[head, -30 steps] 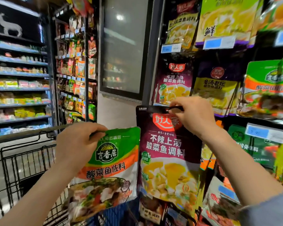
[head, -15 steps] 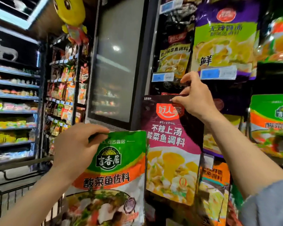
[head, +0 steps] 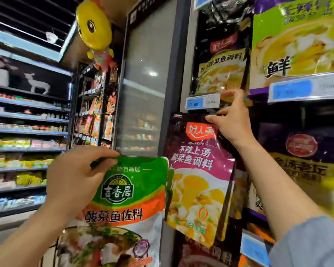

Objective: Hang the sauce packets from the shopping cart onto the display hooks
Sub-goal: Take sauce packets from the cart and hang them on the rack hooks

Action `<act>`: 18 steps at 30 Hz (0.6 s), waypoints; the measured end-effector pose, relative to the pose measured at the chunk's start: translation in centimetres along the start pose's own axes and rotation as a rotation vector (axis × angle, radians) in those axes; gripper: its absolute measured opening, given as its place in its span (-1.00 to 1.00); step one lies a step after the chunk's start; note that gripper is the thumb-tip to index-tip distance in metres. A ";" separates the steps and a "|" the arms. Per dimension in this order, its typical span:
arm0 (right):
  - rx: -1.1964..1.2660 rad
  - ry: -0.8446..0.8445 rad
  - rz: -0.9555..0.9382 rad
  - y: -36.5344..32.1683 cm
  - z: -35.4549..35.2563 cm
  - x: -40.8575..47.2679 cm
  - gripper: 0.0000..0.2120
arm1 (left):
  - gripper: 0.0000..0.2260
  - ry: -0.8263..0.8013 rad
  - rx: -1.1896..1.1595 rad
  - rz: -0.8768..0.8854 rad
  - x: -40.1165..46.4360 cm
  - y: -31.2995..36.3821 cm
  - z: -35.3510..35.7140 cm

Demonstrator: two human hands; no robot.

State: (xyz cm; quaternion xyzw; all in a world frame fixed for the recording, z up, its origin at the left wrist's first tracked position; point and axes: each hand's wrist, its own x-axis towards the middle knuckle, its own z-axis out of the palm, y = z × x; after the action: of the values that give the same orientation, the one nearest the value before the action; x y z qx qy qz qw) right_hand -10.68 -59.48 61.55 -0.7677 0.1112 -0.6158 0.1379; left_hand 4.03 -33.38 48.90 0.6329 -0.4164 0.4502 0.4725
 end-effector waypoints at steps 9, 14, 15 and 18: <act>0.150 0.068 0.076 1.8 0.8 1.5 -0.27 | -0.76 -0.023 -0.110 -0.040 1.1 -1.4 1.8; 0.185 0.024 0.092 2.2 1.9 2.4 -0.22 | -0.84 -0.018 -0.193 -0.033 1.3 -1.3 1.9; 0.197 0.017 0.103 2.3 2.0 2.7 -0.21 | -0.83 -0.024 -0.210 -0.037 1.4 -1.3 1.9; 0.192 0.006 0.105 2.5 2.2 3.2 -0.19 | -0.74 -0.047 -0.234 -0.051 1.5 -1.1 1.8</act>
State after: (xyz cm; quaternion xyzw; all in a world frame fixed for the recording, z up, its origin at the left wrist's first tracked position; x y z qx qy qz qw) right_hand -7.81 -62.73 63.18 -0.7422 0.0921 -0.6178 0.2427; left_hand 5.76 -35.01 49.81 0.5942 -0.4609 0.3712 0.5447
